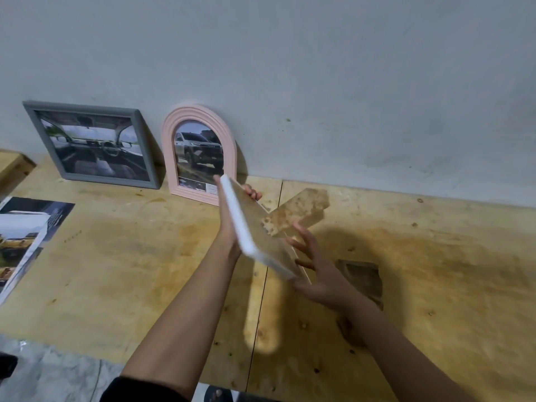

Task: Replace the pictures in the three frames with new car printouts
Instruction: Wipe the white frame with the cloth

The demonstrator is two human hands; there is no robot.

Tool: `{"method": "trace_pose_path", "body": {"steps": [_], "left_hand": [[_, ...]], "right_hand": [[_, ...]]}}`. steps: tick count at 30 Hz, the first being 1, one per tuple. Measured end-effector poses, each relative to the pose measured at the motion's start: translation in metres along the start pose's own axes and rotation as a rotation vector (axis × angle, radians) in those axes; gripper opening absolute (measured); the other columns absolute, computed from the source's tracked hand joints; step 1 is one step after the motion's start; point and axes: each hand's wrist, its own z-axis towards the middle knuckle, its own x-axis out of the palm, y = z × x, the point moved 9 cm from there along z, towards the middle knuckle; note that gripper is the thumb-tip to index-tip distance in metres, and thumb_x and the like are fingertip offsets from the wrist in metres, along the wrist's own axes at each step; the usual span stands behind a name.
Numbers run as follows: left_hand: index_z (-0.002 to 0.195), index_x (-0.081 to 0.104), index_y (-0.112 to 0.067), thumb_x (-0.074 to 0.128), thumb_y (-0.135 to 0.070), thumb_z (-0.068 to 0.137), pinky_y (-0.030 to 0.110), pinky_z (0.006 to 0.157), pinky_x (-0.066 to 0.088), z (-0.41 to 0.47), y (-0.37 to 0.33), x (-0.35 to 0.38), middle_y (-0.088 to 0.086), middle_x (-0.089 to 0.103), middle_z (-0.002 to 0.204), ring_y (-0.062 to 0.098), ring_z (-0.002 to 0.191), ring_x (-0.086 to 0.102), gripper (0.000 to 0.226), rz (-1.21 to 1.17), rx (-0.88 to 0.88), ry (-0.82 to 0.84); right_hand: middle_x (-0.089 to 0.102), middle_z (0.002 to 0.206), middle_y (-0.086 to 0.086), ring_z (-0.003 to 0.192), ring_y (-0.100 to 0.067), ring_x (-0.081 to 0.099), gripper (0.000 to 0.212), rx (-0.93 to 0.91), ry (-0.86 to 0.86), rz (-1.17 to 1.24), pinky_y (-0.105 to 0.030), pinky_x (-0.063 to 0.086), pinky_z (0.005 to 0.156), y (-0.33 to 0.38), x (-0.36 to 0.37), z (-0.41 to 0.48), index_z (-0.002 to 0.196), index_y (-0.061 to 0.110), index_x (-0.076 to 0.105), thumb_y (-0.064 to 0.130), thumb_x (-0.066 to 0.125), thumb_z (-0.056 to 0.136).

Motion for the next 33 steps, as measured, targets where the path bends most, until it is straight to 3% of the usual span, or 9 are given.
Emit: {"method": "trace_pose_path", "body": {"steps": [2,5,8,12,16,19,24,29,33], "left_hand": [[0.090,0.063,-0.015,0.037,-0.071,0.082,0.029,0.074,0.044,0.003,-0.009,0.013,0.004,0.055,0.079,0.017,0.076,0.054,0.062,0.180,-0.070,-0.104],[0.132,0.043,-0.023,0.011,-0.062,0.093,0.020,0.073,0.049,0.013,-0.009,0.060,-0.004,0.059,0.105,0.006,0.088,0.060,0.064,0.400,-0.085,0.068],[0.113,0.047,-0.026,0.011,-0.058,0.095,0.011,0.054,0.050,0.025,0.010,0.083,-0.005,0.060,0.092,-0.006,0.065,0.064,0.052,0.523,-0.178,0.170],[0.078,0.056,-0.023,0.015,-0.052,0.098,0.007,0.048,0.047,0.043,0.013,0.105,-0.005,0.064,0.061,0.001,0.052,0.063,0.054,0.555,-0.180,0.180],[0.076,0.062,-0.002,0.021,-0.050,0.099,0.016,0.064,0.053,0.054,0.021,0.097,0.015,0.062,0.071,0.020,0.063,0.064,0.067,0.534,-0.167,0.133],[0.097,0.061,0.004,0.033,-0.047,0.098,0.030,0.079,0.051,0.056,0.028,0.079,0.018,0.066,0.092,0.026,0.083,0.065,0.058,0.635,-0.074,0.064],[0.107,0.059,-0.009,0.032,-0.041,0.100,0.027,0.083,0.049,0.045,0.038,0.055,0.008,0.064,0.100,0.019,0.095,0.062,0.042,0.633,-0.023,0.000],[0.113,0.058,-0.007,0.029,-0.035,0.102,0.014,0.078,0.047,0.041,0.033,0.053,0.000,0.063,0.098,0.010,0.094,0.060,0.042,0.703,0.019,0.012],[0.125,0.052,-0.012,0.035,-0.033,0.100,0.036,0.099,0.044,0.039,0.037,0.041,0.007,0.052,0.123,0.017,0.112,0.052,0.037,0.839,0.037,-0.053]], "right_hand": [[0.023,0.146,0.023,0.131,0.000,0.036,0.091,0.045,-0.017,0.095,-0.023,0.050,0.092,-0.009,-0.020,0.008,0.140,0.049,0.013,0.024,0.069,0.073],[0.046,0.111,0.010,0.103,-0.007,0.055,0.070,0.210,-0.068,0.098,-0.015,0.052,0.066,-0.030,-0.055,0.020,0.127,0.029,0.032,0.013,0.063,0.066],[0.049,0.082,0.000,0.076,-0.004,0.060,0.028,0.310,-0.200,0.210,-0.007,0.047,0.056,-0.046,-0.089,0.030,0.089,0.013,0.050,-0.012,0.059,0.078],[0.039,0.073,-0.003,0.071,-0.016,0.043,0.034,0.483,-0.359,0.281,-0.016,0.042,0.055,-0.078,-0.115,0.041,0.070,0.014,0.042,-0.018,0.045,0.083],[0.039,0.071,-0.005,0.070,-0.015,0.043,0.032,0.575,-0.342,0.285,-0.027,0.039,0.065,-0.099,-0.114,0.049,0.063,0.011,0.042,-0.017,0.048,0.079],[0.042,0.076,-0.006,0.073,-0.016,0.044,0.031,0.602,-0.308,0.370,-0.027,0.041,0.067,-0.101,-0.106,0.050,0.071,0.011,0.045,-0.019,0.044,0.079],[0.043,0.075,-0.003,0.072,-0.014,0.044,0.034,0.547,-0.347,0.351,-0.022,0.040,0.060,-0.095,-0.110,0.055,0.074,0.016,0.044,-0.019,0.046,0.077],[0.053,0.093,0.001,0.091,-0.017,0.053,0.048,0.426,-0.393,0.285,-0.024,0.049,0.070,-0.096,-0.118,0.049,0.114,0.014,0.043,-0.014,0.056,0.078],[0.055,0.118,-0.005,0.104,-0.020,0.057,0.055,0.416,-0.465,0.323,-0.026,0.052,0.080,-0.106,-0.124,0.013,0.134,0.011,0.040,-0.005,0.058,0.085]]}}
